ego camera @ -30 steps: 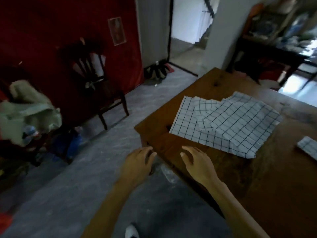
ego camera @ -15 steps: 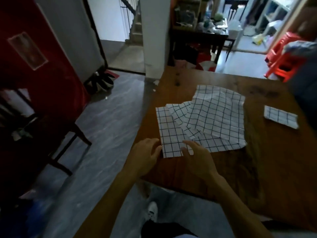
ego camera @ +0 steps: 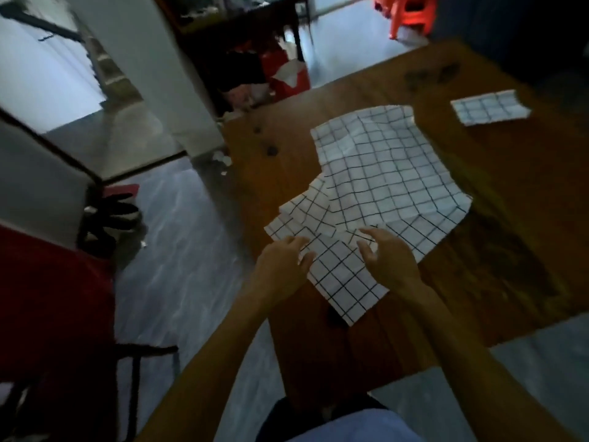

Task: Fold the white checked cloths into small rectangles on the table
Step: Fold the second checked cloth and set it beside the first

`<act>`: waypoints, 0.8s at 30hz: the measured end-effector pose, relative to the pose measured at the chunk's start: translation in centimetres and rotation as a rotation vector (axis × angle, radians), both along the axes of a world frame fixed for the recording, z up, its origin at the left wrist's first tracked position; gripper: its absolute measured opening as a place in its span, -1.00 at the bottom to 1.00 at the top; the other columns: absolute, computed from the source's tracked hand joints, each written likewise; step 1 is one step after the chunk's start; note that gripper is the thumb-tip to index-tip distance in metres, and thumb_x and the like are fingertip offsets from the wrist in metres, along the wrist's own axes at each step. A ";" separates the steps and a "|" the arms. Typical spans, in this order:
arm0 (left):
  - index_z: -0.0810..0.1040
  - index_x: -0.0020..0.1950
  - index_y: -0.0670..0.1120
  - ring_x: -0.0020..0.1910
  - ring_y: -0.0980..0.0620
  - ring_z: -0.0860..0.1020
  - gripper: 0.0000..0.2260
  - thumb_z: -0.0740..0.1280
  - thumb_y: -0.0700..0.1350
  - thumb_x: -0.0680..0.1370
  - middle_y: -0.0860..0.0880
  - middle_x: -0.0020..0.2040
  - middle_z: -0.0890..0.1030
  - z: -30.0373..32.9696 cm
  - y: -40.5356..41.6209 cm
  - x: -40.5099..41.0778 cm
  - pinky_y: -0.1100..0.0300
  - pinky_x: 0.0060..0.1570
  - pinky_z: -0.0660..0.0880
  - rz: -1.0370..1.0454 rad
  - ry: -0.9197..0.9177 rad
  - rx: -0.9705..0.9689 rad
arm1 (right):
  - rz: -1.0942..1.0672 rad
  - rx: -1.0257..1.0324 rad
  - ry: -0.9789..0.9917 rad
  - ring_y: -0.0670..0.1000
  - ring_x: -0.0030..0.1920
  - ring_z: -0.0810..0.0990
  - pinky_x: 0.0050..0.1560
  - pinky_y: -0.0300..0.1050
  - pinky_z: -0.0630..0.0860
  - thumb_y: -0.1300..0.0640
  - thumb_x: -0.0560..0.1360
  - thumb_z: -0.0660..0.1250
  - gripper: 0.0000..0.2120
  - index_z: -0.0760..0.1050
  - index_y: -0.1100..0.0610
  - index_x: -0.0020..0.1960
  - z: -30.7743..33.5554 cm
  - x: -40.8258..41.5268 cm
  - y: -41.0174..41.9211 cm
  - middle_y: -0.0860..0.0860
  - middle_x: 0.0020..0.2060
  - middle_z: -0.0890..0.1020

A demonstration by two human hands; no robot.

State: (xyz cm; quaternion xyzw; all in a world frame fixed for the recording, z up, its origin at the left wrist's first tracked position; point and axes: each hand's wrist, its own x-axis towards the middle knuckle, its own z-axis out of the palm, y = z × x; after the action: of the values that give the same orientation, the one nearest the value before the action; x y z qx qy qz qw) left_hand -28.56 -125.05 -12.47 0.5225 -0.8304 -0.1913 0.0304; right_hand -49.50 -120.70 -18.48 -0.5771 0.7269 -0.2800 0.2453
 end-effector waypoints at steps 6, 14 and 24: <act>0.38 0.34 -0.08 0.15 -0.03 0.49 -0.66 0.16 0.02 0.61 -0.10 0.24 0.51 -6.5 -8.8 -3.5 0.09 0.13 0.46 -0.228 0.012 -0.023 | -0.203 0.120 0.071 0.06 0.30 0.46 0.34 0.03 0.37 0.01 0.59 0.23 -0.62 0.43 0.12 0.36 -2.9 0.9 -3.0 0.08 0.29 0.52; 0.32 0.41 -0.12 0.45 -0.14 0.20 -0.57 0.22 0.02 0.59 -0.15 0.45 0.29 -15.3 -17.1 -7.4 -0.03 0.38 0.16 -0.628 -0.031 -0.034 | -0.493 0.298 0.091 0.06 0.28 0.46 0.32 -0.03 0.34 0.02 0.60 0.19 -0.63 0.42 0.11 0.37 -6.1 5.4 -6.9 0.05 0.28 0.52; 0.65 0.05 -0.05 0.17 -0.18 0.48 -0.82 0.33 -0.05 0.52 -0.16 0.15 0.57 -17.7 -19.8 -7.9 -0.07 0.20 0.34 -0.813 0.080 -0.081 | -0.648 0.326 0.071 0.00 0.27 0.46 0.32 -0.01 0.38 0.01 0.60 0.17 -0.64 0.42 0.08 0.35 -7.2 8.5 -10.9 0.00 0.27 0.53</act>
State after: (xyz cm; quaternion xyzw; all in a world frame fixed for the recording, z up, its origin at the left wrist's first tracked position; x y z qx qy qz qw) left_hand -36.45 -144.80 -30.21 0.1420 -0.9742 -0.1750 0.0054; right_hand -41.02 -131.59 -25.70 -0.2794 0.9153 -0.2033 0.2071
